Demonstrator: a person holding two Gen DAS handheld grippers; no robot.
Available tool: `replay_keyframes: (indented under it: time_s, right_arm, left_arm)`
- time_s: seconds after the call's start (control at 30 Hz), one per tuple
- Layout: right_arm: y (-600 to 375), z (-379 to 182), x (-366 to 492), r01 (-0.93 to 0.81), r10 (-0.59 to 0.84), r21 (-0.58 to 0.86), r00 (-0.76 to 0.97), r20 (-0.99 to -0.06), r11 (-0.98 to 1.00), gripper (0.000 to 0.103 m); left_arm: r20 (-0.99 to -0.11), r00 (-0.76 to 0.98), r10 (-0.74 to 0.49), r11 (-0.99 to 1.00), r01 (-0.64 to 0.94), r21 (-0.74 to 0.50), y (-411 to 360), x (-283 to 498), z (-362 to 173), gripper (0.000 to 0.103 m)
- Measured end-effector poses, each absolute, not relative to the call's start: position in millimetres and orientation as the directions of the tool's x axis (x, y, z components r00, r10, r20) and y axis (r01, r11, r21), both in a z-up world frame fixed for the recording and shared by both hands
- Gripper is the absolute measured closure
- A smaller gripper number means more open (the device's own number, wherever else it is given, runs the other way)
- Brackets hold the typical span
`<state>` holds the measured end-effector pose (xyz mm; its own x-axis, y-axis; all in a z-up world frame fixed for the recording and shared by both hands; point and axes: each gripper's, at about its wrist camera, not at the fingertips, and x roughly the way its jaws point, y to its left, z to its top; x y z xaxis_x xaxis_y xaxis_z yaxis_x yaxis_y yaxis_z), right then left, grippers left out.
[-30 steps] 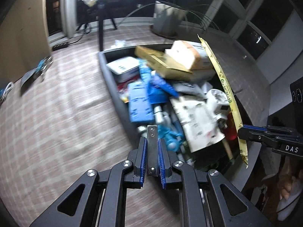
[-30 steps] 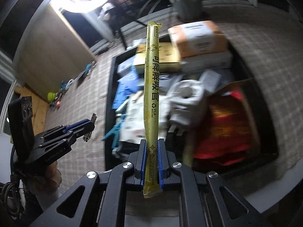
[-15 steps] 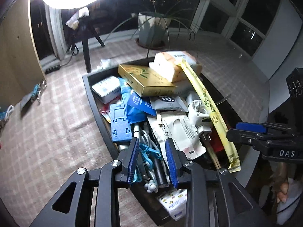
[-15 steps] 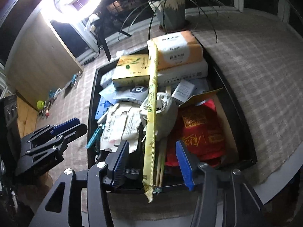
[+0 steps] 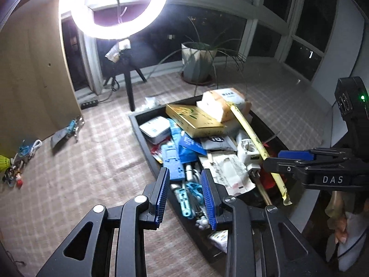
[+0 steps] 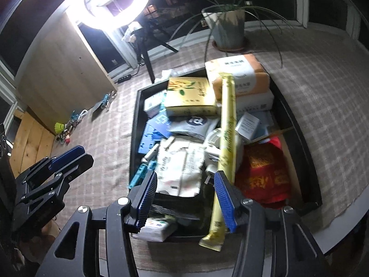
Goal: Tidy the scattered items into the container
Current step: 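Carry the knife and straw over the tray and open both tools, then move the left tool to the blue clip while the right tool approaches the white plastic bag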
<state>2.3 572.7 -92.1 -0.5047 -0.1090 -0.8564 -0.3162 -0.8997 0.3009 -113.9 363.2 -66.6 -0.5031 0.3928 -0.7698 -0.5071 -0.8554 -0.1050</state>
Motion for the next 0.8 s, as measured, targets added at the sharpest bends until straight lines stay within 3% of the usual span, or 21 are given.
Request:
replay_keyframes:
  time_s: [0.17, 0.33, 0.53, 0.8]
  right_arm:
    - [561.6, -85.1, -18.2, -0.285, -0.122, 0.302, -0.512, -0.850, -0.910, 0.048]
    - [553.3, -79.3, -55.3, -0.249, -0.169, 0.326, -0.496, -0.852, -0.912, 0.048]
    - [545.0, -68.5, -115.2, -0.201, -0.195, 0.319, -0.470, -0.861, -0.926, 0.040]
    - [546.1, -79.7, -215.1, -0.192, -0.203, 0.300, -0.403, -0.893, -0.934, 0.040]
  left_arm:
    - [-0.767, -0.519, 0.378, -0.867, -0.490, -0.095, 344.2, -122.9, -61.6, 0.072]
    - [-0.777, -0.523, 0.351, -0.884, -0.458, -0.091, 315.4, -140.7, -66.3, 0.054]
    - [-0.816, -0.512, 0.268, -0.933, -0.350, -0.087, 258.3, -178.0, -84.3, 0.052]
    - [-0.829, -0.530, 0.178, -0.972, -0.229, -0.062, 177.6, -225.4, -92.8, 0.043]
